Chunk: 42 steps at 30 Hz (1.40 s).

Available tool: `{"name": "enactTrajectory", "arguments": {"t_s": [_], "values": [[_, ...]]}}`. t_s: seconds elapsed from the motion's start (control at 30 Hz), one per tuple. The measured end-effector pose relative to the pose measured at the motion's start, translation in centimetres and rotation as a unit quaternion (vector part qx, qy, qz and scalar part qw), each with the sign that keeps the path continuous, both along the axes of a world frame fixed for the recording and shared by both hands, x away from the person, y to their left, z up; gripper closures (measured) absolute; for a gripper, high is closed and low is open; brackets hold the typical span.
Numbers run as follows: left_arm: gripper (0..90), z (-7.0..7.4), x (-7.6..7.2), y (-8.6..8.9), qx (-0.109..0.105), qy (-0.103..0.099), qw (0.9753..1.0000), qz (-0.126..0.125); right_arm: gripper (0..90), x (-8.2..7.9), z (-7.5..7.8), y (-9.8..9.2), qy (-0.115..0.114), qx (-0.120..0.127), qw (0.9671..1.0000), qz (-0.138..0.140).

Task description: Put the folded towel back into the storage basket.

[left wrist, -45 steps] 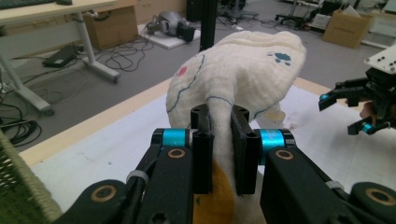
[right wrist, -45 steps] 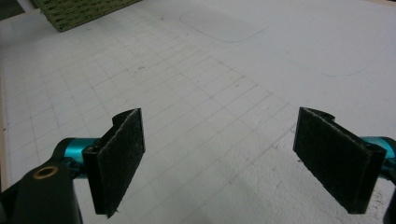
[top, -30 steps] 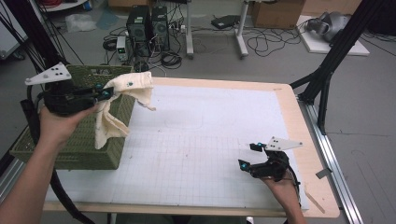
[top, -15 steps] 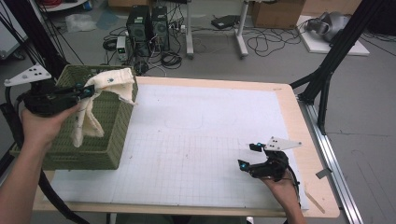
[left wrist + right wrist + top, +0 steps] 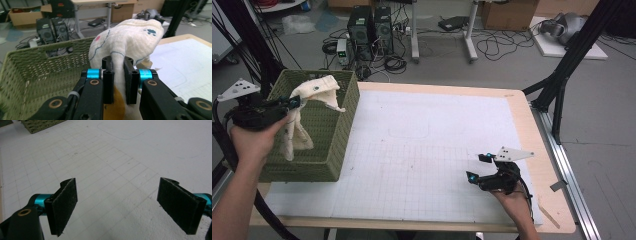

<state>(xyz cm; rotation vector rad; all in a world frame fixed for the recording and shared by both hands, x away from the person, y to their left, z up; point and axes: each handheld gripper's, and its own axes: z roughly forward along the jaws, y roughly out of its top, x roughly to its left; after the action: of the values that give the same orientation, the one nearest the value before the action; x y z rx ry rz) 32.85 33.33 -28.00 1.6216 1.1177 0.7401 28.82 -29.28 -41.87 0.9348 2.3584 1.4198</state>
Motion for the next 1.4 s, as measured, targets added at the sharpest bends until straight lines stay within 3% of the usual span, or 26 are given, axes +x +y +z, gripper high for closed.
{"name": "enactTrajectory", "arguments": {"t_s": [0.47,0.63,1.4], "values": [[80.5,-2.1,0.3,0.9,0.005,0.020,0.9973,0.071,15.9,0.0,0.0,-0.1,0.000,0.001,1.0000,0.001],[80.5,-2.7,0.5,1.3,0.001,0.025,0.9960,0.086,15.9,0.0,0.0,-0.1,-0.002,-0.001,1.0000,0.002],[80.3,-4.3,1.6,1.3,0.009,0.061,0.9933,0.097,15.8,0.0,0.0,-0.1,0.001,0.001,1.0000,0.001]]}}
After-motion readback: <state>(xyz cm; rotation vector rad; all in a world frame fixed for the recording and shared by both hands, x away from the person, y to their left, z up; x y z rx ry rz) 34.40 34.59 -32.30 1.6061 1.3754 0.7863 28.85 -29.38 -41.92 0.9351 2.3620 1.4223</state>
